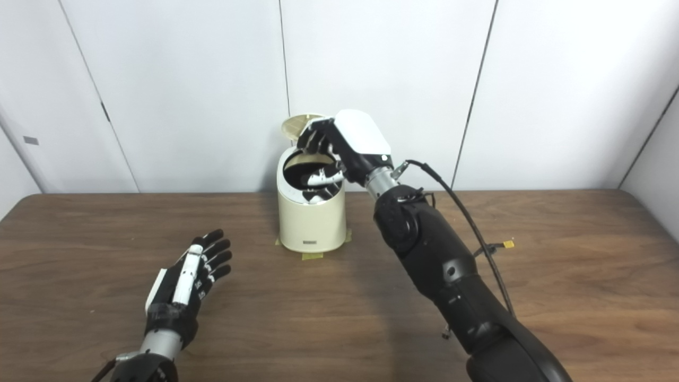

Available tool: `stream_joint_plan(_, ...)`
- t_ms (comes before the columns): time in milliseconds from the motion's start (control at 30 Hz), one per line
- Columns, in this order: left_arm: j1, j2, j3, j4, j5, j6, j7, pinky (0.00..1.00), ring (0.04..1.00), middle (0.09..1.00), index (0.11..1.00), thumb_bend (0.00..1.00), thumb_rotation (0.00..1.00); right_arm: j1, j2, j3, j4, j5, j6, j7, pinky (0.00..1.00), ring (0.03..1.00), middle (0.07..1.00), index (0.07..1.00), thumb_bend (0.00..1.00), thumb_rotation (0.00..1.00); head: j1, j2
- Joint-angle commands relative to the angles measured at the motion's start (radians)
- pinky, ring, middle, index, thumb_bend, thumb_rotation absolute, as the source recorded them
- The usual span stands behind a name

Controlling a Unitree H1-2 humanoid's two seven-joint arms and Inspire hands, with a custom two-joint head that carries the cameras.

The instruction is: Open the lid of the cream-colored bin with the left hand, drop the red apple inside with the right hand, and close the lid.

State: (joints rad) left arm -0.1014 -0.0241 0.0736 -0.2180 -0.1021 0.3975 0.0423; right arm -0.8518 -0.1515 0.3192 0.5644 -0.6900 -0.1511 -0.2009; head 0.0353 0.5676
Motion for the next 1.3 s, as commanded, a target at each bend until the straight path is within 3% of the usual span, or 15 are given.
stream_joint_plan(0,-0.041,0.000,-0.005,-0.016,0.002,-0.018,-0.003,0.84,0.848,0.842,0.852,0.40,0.83,-0.039,-0.004,-0.020,-0.040,0.023,-0.029,-0.026,0.35,0.410,0.500,0.526,0.50,0.00,0.001,0.000)
stream_joint_plan(333,-0.042,0.001,-0.003,-0.008,0.000,-0.021,-0.004,0.84,0.850,0.843,0.851,0.41,0.82,-0.008,0.002,-0.083,-0.109,0.128,-0.018,0.012,0.37,0.418,0.481,0.524,0.50,0.00,-0.001,-0.007)
stream_joint_plan(567,-0.044,0.003,0.000,-0.004,-0.005,-0.022,-0.007,0.84,0.853,0.845,0.850,0.41,0.82,0.111,-0.048,-0.135,-0.318,0.164,0.014,0.069,0.36,0.426,0.479,0.515,0.50,0.00,-0.003,-0.007)
stream_joint_plan(767,-0.046,0.011,0.013,-0.002,-0.023,-0.025,-0.016,0.84,0.850,0.843,0.852,0.40,0.83,0.267,-0.038,-0.212,-0.515,0.229,0.131,0.124,0.33,0.431,0.489,0.536,0.50,0.00,-0.009,-0.013)
stream_joint_plan(833,-0.045,0.014,0.017,-0.003,-0.031,-0.027,-0.020,0.83,0.846,0.841,0.853,0.40,0.83,0.326,-0.032,-0.238,-0.584,0.270,0.200,0.157,0.39,0.427,0.496,0.527,0.51,0.00,-0.014,-0.016)
stream_joint_plan(867,-0.045,0.015,0.020,-0.002,-0.036,-0.029,-0.022,0.83,0.847,0.842,0.857,0.40,0.83,0.353,-0.031,-0.250,-0.616,0.293,0.233,0.175,0.44,0.517,0.497,0.508,0.52,0.01,-0.016,-0.017)
stream_joint_plan(933,-0.047,0.018,0.026,0.000,-0.042,-0.031,-0.024,0.83,0.850,0.844,0.861,0.40,0.83,0.398,-0.030,-0.273,-0.658,0.334,0.267,0.193,0.52,0.616,0.640,0.500,0.51,0.13,-0.022,-0.018)
stream_joint_plan(1000,-0.051,0.022,0.031,0.006,-0.046,-0.038,-0.027,0.84,0.850,0.845,0.860,0.40,0.82,0.432,-0.021,-0.306,-0.680,0.408,0.292,0.213,0.61,0.694,0.715,0.670,0.55,0.58,-0.030,-0.019)
stream_joint_plan(1033,-0.054,0.024,0.034,0.010,-0.049,-0.042,-0.028,0.84,0.849,0.845,0.858,0.40,0.82,0.447,-0.013,-0.326,-0.689,0.465,0.318,0.232,0.73,0.785,0.794,0.755,0.56,0.82,-0.035,-0.020)
stream_joint_plan(1133,-0.067,0.034,0.035,0.022,-0.048,-0.055,-0.028,0.84,0.849,0.847,0.860,0.41,0.81,0.483,0.014,-0.380,-0.711,0.615,0.407,0.279,0.87,0.907,0.889,0.825,0.59,0.97,-0.039,-0.024)
stream_joint_plan(1267,-0.106,0.047,0.027,0.030,-0.036,-0.044,-0.027,0.84,0.853,0.852,0.864,0.41,0.81,0.539,0.044,-0.424,-0.738,0.720,0.459,0.287,0.94,0.976,0.956,0.893,0.63,1.00,-0.039,-0.028)
